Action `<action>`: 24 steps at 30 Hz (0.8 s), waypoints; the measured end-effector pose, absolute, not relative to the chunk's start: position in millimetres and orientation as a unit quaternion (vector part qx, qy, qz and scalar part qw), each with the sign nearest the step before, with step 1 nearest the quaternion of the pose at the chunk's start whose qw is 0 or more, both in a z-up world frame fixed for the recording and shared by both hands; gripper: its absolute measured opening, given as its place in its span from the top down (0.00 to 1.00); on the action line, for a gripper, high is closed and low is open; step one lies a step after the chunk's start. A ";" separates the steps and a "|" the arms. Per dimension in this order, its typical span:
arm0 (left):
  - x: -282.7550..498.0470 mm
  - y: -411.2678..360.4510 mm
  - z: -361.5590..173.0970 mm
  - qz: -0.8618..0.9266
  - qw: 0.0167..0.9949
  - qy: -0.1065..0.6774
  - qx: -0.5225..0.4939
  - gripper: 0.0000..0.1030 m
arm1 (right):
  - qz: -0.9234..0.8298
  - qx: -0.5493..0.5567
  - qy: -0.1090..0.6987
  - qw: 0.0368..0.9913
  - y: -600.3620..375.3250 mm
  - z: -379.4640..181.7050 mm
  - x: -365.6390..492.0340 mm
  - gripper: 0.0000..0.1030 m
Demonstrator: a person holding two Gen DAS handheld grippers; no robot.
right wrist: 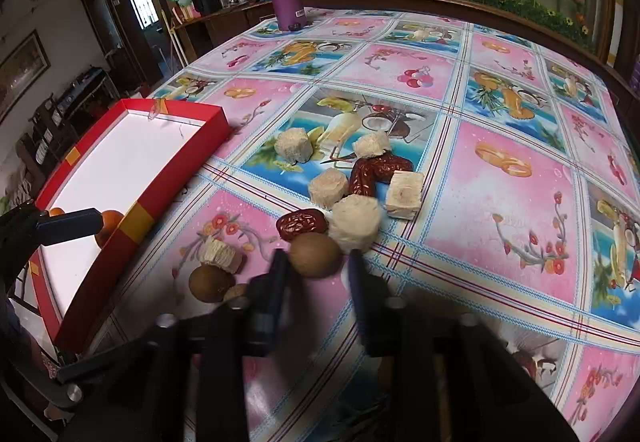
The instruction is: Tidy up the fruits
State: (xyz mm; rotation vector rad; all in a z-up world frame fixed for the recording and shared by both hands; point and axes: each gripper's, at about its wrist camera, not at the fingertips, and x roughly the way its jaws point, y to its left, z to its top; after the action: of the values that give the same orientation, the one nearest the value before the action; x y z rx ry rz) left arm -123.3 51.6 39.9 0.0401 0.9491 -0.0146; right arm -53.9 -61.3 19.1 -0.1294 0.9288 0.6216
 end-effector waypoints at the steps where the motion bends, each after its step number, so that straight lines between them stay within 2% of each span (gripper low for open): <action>1: -123.3 50.8 40.0 -0.007 0.889 0.457 0.022 0.02 | 0.296 -0.055 0.440 0.846 -63.1 19.0 -52.7 0.76; 10: -123.2 29.9 44.0 -0.039 0.884 0.466 0.021 0.04 | 0.282 -0.008 0.438 0.853 -118.0 22.3 -50.9 0.76; 11: -122.3 24.6 42.9 -0.048 0.882 0.468 0.022 0.08 | 0.281 -0.002 0.439 0.853 -123.9 21.9 -50.1 0.76; 13: -117.1 14.4 37.6 -0.066 0.874 0.481 0.017 0.32 | 0.279 0.011 0.441 0.853 -134.5 21.2 -49.0 0.76; 16: -105.7 6.5 29.2 -0.080 0.864 0.497 0.004 0.36 | 0.279 0.024 0.440 0.853 -142.2 21.3 -48.0 0.76; 18: -99.8 3.8 26.6 -0.085 0.862 0.499 -0.004 0.46 | 0.281 0.027 0.440 0.853 -143.3 21.8 -47.8 0.76; 24: -79.7 5.9 15.3 -0.078 0.863 0.500 -0.010 0.50 | 0.294 0.033 0.431 0.853 -142.4 26.0 -50.6 0.76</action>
State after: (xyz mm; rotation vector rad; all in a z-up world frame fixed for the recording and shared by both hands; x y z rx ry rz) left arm -79.7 5.9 15.3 -0.0201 1.0480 -0.1640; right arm -50.6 -142.4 26.0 0.0699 0.9065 0.6186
